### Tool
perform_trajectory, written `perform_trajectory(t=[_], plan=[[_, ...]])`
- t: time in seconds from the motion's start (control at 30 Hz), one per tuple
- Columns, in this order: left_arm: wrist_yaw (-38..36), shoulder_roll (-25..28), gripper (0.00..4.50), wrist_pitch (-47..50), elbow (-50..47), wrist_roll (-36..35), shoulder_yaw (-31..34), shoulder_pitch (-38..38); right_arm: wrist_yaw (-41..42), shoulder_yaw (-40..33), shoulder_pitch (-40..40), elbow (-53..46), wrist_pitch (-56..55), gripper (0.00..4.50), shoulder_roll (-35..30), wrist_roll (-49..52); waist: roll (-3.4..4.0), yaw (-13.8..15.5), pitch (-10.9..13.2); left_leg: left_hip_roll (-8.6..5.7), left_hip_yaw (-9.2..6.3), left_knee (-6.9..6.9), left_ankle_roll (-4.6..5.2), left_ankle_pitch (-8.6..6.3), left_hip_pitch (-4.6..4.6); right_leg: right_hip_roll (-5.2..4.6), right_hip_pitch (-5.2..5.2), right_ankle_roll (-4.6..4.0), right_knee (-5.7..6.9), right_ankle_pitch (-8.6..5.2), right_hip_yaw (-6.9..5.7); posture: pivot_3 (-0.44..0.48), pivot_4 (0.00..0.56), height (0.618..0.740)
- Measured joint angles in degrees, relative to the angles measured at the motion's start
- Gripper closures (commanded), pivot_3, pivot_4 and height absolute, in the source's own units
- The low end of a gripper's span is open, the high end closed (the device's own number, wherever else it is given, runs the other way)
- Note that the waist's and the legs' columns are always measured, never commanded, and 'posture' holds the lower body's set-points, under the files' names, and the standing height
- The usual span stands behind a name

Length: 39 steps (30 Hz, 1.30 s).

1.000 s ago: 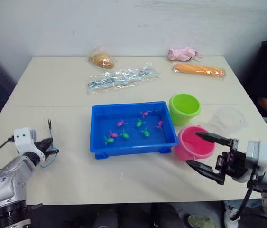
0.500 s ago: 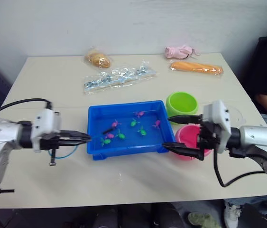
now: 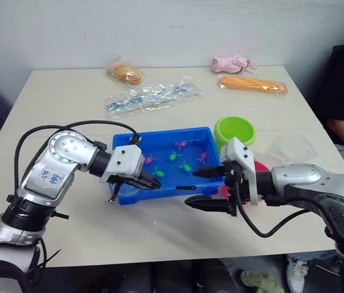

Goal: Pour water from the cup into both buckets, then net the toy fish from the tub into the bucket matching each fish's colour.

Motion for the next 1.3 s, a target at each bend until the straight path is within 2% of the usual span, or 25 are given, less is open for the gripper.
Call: perform_trajectory(t=[0.5, 0.63, 0.87, 1.07, 1.2, 1.3], plan=[[1.9, -2.9, 4.44, 3.4, -0.6, 1.1, -0.7, -0.6, -2.5, 0.0, -0.3, 0.5, 1.2, 0.0, 2.2, -0.2, 0.0, 0.1, 0.0, -0.01, -0.02, 0.03, 0.0, 0.0, 0.0, 0.0, 0.02, 0.01, 0.0, 0.01, 0.0, 0.0, 0.15, 0.74], [1.9, -3.3, 4.5, 3.5, -0.8, 1.2, -0.8, -0.6, -2.5, 0.0, -0.1, 0.5, 1.2, 1.14, 2.2, -0.5, 0.0, 0.0, 0.0, -0.01, -0.02, 0.03, 0.0, 0.0, 0.0, 0.0, 0.02, 0.01, 0.0, 0.01, -0.01, 0.0, 0.15, 0.74], [2.0, -3.5, 4.5, 3.9, -1.3, 1.6, -0.9, -0.6, -2.4, 0.0, 0.0, 0.8, 1.2, 4.46, 2.3, -1.1, 0.0, 0.0, 0.0, -0.01, -0.02, 0.03, 0.0, 0.01, 0.0, 0.01, 0.02, 0.01, 0.0, 0.01, -0.01, 0.0, 0.15, 0.74], [2.9, -3.5, 4.5, 4.8, -2.3, 2.3, -1.5, -0.3, -2.2, 0.0, 0.3, 0.8, 1.1, 4.46, 2.4, -1.7, 0.0, 0.0, 0.0, -0.01, -0.02, 0.03, 0.0, 0.01, 0.0, 0.01, 0.02, 0.01, 0.01, 0.01, 0.0, 0.0, 0.15, 0.74], [3.6, -4.1, 3.19, 6.3, -3.5, 1.4, -0.6, 2.2, -1.6, 0.1, 1.2, 0.8, 1.1, 4.5, 2.4, -2.0, 0.0, 0.0, 0.0, 0.0, -0.03, 0.03, 0.0, 0.01, 0.0, 0.0, 0.02, 0.01, 0.01, 0.01, 0.0, 0.0, 0.15, 0.74], [4.9, -5.4, 1.99, 7.2, -5.5, -2.9, 2.4, 7.3, -1.5, -0.1, 2.6, 0.4, 0.6, 4.5, 2.4, -2.0, 0.0, -0.1, 0.0, 0.08, -0.07, 0.02, 0.0, 0.0, 0.0, 0.0, 0.02, 0.01, 0.01, 0.01, 0.0, 0.0, 0.15, 0.74]])
